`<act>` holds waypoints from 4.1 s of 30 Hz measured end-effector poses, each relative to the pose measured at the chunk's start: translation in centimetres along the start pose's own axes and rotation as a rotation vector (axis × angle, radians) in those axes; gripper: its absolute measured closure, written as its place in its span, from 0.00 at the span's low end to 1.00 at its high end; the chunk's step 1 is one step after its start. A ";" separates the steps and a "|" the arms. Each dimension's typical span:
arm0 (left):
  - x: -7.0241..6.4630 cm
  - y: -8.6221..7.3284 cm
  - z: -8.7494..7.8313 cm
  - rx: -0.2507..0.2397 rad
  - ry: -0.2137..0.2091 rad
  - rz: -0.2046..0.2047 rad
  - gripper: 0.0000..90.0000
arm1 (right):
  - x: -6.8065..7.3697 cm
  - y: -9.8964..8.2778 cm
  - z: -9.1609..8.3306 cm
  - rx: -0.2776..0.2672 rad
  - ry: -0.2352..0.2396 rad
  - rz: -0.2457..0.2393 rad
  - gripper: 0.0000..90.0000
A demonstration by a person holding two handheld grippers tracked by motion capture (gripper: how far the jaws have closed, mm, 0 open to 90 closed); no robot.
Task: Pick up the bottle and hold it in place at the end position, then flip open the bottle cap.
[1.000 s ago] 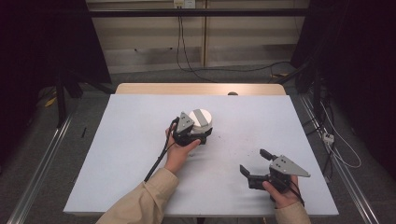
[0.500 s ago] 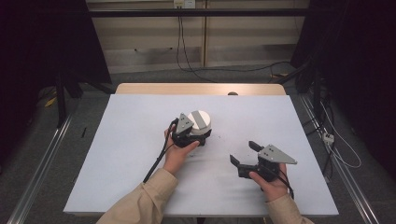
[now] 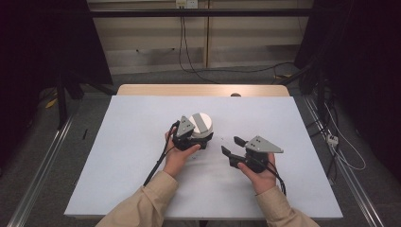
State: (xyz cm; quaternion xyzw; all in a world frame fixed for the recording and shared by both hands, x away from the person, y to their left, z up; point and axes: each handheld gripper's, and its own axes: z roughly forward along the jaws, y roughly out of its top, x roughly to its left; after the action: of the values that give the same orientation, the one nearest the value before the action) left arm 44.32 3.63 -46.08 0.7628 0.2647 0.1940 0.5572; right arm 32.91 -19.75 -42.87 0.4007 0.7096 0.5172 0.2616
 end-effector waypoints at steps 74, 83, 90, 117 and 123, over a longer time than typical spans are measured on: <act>0.1 0.0 0.1 0.005 -0.015 -0.014 0.20 | 2.3 5.6 5.7 0.030 0.138 -0.018 1.00; 0.1 0.0 0.1 0.006 -0.016 -0.015 0.20 | 2.6 6.5 6.2 0.015 0.132 -0.026 1.00; 0.1 0.0 0.1 0.008 -0.016 -0.014 0.20 | 2.6 7.1 6.5 0.005 0.118 -0.031 1.00; 0.1 0.0 0.1 0.003 -0.015 -0.026 0.20 | 2.3 8.7 7.9 -0.001 0.089 -0.044 1.00; 0.1 0.0 0.1 0.003 -0.015 -0.030 0.20 | 2.1 9.0 8.1 -0.009 0.091 -0.048 1.00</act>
State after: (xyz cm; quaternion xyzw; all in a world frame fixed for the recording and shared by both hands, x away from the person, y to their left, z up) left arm 44.46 3.60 -46.14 0.7610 0.2722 0.1796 0.5608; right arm 40.77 -12.46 -36.96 0.3586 0.7278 0.5316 0.2431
